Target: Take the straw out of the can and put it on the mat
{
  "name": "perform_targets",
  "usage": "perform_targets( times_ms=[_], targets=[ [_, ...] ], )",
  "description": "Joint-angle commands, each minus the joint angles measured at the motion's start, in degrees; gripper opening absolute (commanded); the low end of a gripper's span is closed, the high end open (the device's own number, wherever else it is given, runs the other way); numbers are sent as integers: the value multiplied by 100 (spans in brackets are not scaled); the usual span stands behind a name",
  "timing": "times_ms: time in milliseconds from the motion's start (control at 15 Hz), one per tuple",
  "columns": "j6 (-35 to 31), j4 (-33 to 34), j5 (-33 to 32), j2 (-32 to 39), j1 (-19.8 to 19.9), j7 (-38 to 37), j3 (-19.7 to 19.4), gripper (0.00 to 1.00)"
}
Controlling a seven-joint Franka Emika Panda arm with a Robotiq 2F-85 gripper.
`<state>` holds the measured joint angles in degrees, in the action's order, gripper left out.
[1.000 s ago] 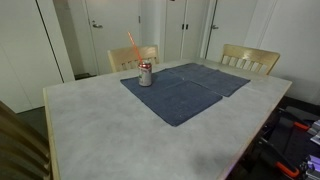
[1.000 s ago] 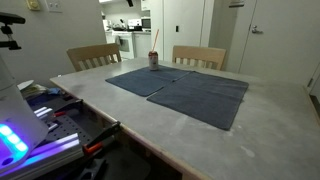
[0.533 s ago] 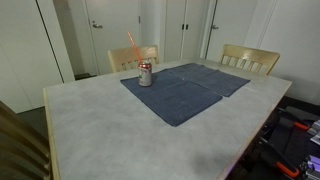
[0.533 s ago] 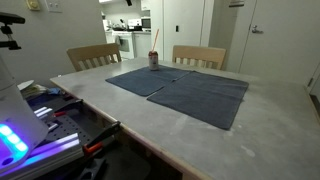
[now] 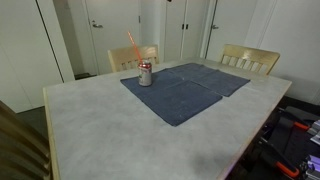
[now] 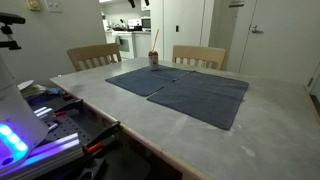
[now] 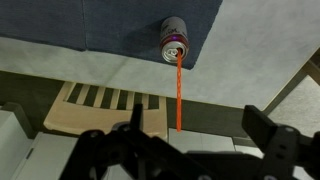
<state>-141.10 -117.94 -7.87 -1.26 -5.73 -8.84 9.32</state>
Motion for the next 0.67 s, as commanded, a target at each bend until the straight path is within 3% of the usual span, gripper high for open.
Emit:
perform_targets(
  times_ms=[0, 600],
  targets=[
    [-117, 264, 583, 408, -11, 1000, -164, 100],
    [-460, 982, 507, 1446, 43, 2018, -260, 100]
  ],
)
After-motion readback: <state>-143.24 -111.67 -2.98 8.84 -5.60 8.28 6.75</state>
